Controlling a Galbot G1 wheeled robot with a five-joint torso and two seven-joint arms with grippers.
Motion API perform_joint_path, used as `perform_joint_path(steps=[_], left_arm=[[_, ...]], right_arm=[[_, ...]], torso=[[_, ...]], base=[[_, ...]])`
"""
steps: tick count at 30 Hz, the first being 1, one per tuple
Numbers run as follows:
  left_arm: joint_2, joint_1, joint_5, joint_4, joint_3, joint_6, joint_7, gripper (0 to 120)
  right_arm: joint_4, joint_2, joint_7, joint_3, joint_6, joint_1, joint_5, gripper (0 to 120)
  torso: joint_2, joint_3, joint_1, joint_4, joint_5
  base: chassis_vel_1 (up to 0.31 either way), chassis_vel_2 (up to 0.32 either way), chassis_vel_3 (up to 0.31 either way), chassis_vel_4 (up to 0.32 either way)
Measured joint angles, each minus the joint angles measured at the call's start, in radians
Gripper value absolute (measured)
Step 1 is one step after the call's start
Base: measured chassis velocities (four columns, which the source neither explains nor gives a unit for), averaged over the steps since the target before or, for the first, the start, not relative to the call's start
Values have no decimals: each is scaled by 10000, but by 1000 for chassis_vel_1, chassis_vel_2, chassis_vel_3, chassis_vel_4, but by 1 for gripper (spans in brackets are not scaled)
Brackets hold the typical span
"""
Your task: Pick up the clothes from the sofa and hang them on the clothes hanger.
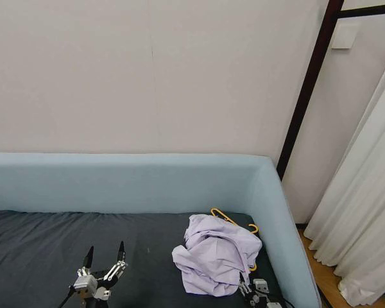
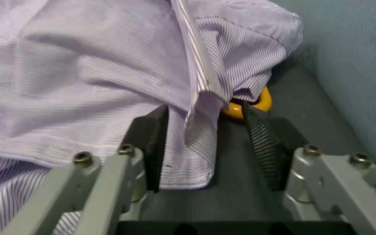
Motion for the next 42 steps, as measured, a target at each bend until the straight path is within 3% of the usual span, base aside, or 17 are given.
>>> perform_joint_path(steps=[7, 12, 20, 24, 28, 31, 34, 38, 42], left_arm=[[-4, -18, 6, 57, -7, 0, 0, 100], [1, -69, 7, 97, -2, 4, -7, 100], [102, -164, -29, 225, 54, 20, -10, 100], [188, -216, -103, 260, 51, 43, -11, 100], [275, -287, -146, 316, 127, 106, 76, 100], [359, -458, -264, 342, 372, 229, 389, 100], [458, -627, -384, 430, 454, 236, 738, 100], [637, -781, -762, 500, 531, 103, 1413, 100], [642, -843, -890, 527, 566, 10, 1470, 100]], right_arm=[[-192, 20, -136, 30, 163, 0, -174, 27], [-255, 129, -231, 93, 354, 20, -168, 0], [-497, 288, -367, 289, 777, 218, -792, 0], [201, 211, -593, 506, 844, 232, -393, 0], [1479, -189, -1798, 680, 979, 198, 790, 0], [3134, -917, -4089, 712, 1193, 142, 2844, 0], [4060, -1438, -5206, 586, 1214, 434, 4135, 0], [4786, -2910, -6644, -50, 1061, 2201, 6097, 0], [4676, -3825, -7025, -621, 848, 3849, 6980, 0]], torso=[[-1, 0, 0, -1, -1], [-1, 0, 1, 0, 0], [0, 1, 0, -1, 0], [-2, 1, 0, -1, 1], [-2, 1, 1, 1, -3], [-2, 0, 0, -1, -1], [-2, 1, 0, -3, -1], [-2, 1, 1, 1, 0], [-2, 1, 1, -1, -2]], base=[[0, 0, 0, 0], [0, 0, 0, 0], [0, 0, 0, 0], [0, 0, 0, 0], [0, 0, 0, 0], [0, 0, 0, 0], [0, 0, 0, 0], [0, 0, 0, 0], [0, 0, 0, 0]])
